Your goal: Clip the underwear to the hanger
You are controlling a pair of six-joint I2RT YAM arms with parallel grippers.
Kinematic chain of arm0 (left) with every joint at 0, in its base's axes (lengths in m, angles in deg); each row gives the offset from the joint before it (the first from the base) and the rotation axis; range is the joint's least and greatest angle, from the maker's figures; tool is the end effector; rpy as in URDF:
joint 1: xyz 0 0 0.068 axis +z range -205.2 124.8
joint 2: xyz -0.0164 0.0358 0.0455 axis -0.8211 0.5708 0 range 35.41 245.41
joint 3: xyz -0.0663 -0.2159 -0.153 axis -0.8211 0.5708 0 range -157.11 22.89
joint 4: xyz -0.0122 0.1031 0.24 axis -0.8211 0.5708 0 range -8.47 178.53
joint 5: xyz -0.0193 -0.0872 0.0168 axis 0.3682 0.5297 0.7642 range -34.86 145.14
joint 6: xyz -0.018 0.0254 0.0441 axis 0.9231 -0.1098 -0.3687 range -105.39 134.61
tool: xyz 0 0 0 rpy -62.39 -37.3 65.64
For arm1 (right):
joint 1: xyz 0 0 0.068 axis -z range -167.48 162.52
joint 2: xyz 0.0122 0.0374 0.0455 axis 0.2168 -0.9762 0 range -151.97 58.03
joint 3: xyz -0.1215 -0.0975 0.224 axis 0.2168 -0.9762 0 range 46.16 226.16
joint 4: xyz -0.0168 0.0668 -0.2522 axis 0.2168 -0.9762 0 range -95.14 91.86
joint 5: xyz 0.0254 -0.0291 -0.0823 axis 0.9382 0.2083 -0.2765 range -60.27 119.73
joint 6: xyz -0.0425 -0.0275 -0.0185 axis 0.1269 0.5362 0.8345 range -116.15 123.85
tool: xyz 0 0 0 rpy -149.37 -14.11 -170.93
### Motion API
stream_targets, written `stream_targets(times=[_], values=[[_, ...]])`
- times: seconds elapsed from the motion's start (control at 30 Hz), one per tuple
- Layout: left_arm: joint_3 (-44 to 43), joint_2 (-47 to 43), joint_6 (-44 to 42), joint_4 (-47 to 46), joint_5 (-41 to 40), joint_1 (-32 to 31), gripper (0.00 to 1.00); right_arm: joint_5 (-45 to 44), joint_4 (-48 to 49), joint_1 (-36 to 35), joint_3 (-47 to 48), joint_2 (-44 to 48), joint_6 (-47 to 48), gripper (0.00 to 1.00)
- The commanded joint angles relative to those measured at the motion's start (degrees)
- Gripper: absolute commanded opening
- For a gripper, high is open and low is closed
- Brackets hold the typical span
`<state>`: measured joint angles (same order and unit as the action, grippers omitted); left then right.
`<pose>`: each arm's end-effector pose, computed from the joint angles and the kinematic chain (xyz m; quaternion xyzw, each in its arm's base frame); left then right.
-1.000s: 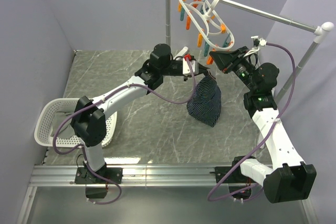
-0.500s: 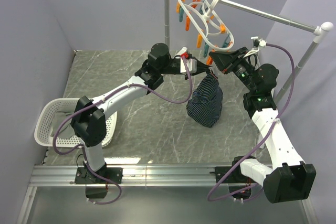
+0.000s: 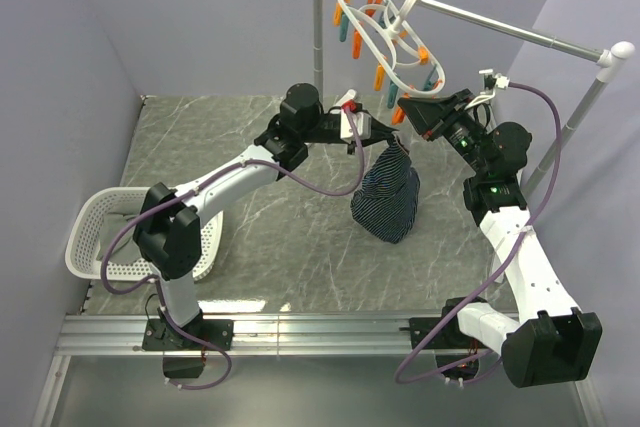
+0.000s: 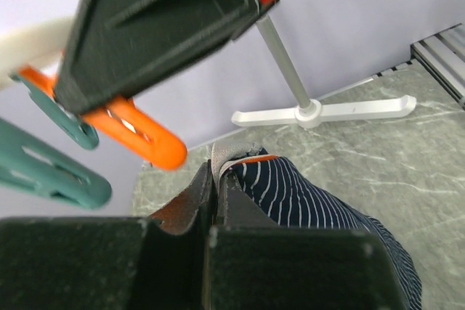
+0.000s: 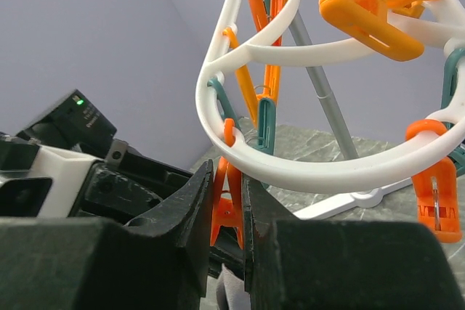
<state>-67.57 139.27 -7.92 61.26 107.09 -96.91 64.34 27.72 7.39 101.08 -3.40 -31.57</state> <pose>0.3029 -0.3076 0.3828 0.5947 0.3309 -0.3986 0.6148 0.2386 0.0417 0.4114 -0.0900 0.5962 0.4313 0.6711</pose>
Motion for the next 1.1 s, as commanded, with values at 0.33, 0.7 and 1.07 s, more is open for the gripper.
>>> stream_targets(times=[0.33, 0.7, 1.07], values=[[6.4, -5.2, 13.0, -16.2, 9.4, 3.8, 0.0, 6.4, 8.2, -0.9, -0.2, -1.4, -4.8, 0.0], [7.8, -3.0, 21.4, -32.4, 13.0, 4.4, 0.0, 9.0, 12.4, -0.9, -0.8, -2.3, -7.7, 0.0], [5.8, 0.7, 29.7, -39.3, 12.0, 4.5, 0.0, 9.1, 12.7, -0.9, -0.4, -2.6, -9.0, 0.0]])
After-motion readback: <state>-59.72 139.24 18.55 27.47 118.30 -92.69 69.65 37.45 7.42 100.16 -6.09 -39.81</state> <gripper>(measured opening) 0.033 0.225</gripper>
